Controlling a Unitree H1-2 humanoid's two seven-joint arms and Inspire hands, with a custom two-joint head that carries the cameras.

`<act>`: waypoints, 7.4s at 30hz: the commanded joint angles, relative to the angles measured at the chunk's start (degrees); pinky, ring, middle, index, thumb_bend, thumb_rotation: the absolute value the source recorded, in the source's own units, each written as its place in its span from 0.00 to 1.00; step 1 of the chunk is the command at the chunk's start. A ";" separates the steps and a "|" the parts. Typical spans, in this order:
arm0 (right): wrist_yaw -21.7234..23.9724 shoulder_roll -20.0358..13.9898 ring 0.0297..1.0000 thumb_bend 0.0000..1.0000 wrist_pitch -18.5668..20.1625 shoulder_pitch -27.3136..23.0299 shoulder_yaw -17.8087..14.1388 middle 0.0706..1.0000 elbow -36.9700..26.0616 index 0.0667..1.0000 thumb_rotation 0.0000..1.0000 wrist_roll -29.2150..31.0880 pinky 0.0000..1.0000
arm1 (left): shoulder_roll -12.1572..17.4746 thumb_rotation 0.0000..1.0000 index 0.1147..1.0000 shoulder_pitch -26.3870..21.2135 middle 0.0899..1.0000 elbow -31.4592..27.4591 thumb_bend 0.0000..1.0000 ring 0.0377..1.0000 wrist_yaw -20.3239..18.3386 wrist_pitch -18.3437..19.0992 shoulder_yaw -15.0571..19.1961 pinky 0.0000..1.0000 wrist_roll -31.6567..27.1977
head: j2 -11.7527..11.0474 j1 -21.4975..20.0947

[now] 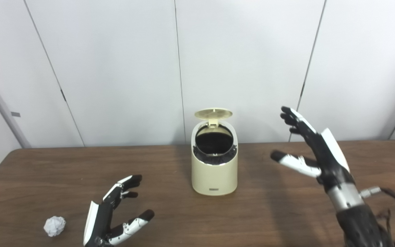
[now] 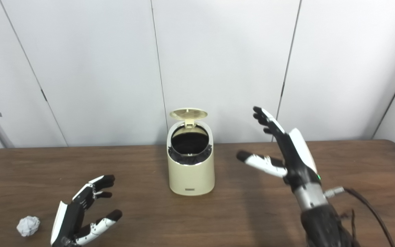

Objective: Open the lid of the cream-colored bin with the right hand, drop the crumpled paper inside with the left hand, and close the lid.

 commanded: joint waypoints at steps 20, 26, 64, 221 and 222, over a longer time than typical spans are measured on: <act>-6.99 0.77 0.86 1.00 -26.07 10.04 -3.54 0.88 13.57 0.91 0.74 6.66 0.82 | 1.91 0.51 0.75 0.62 0.77 0.29 0.87 0.78 0.27 -1.10 0.68 0.69 0.66 | 0.41 0.31; -7.91 1.30 0.86 1.00 -25.77 11.22 -3.51 0.88 12.97 0.90 0.75 5.94 0.80 | 1.98 0.48 0.75 0.98 0.77 -2.78 0.88 0.79 -0.45 1.13 0.88 0.70 0.45 | 0.70 1.65; -7.05 -3.11 0.84 0.84 -23.10 10.69 -6.09 0.85 11.09 0.86 0.71 8.84 0.73 | 15.83 0.28 0.70 11.20 0.69 -38.11 1.00 0.68 -8.55 24.95 19.26 0.60 12.87 | 1.11 20.18; -4.93 -6.33 0.67 1.00 -29.52 9.19 -9.14 0.71 16.68 0.74 0.81 15.58 0.44 | 28.36 0.03 0.65 4.06 0.66 -4.77 0.98 0.64 -11.44 40.87 3.94 0.59 28.65 | 1.83 33.01; -4.94 -6.31 0.67 1.00 -29.44 9.17 -9.16 0.71 16.65 0.74 0.81 15.58 0.44 | 28.54 0.01 0.65 4.15 0.65 -4.79 0.97 0.64 -11.61 40.93 3.96 0.58 28.65 | 1.84 33.06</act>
